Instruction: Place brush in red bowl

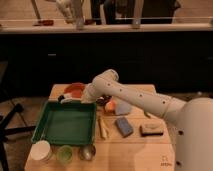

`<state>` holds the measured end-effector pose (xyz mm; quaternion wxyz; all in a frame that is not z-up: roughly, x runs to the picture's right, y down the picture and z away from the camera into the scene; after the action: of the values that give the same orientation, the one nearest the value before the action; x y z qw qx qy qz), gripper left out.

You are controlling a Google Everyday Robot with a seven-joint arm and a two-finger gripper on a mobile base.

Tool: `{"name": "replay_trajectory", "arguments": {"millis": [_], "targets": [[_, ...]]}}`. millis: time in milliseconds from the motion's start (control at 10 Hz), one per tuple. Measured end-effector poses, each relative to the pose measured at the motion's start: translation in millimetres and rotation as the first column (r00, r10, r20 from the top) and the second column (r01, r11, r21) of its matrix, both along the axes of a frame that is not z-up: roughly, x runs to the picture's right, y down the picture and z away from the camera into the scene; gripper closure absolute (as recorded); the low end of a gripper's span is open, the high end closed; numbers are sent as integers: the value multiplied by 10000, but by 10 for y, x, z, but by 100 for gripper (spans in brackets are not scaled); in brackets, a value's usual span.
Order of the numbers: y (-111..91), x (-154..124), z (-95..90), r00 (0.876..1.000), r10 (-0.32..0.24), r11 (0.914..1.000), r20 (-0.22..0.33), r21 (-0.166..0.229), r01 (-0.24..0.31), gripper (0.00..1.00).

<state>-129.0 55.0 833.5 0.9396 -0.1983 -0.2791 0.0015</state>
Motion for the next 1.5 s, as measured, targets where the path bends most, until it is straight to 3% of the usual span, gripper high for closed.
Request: {"name": "replay_trajectory", "arguments": {"millis": [700,800,1100,1500], "targets": [[-11,23,21,10000,-48,10000,-19,-4,48,100],[-73,-30,51,9988,-459,9987,184,219,455,100],[-287,-221,122,9828,-1644,9840,836,836,1575,100],[-436,-393,199,9728,-1979,9762,1200,1140,1846,100]]}}
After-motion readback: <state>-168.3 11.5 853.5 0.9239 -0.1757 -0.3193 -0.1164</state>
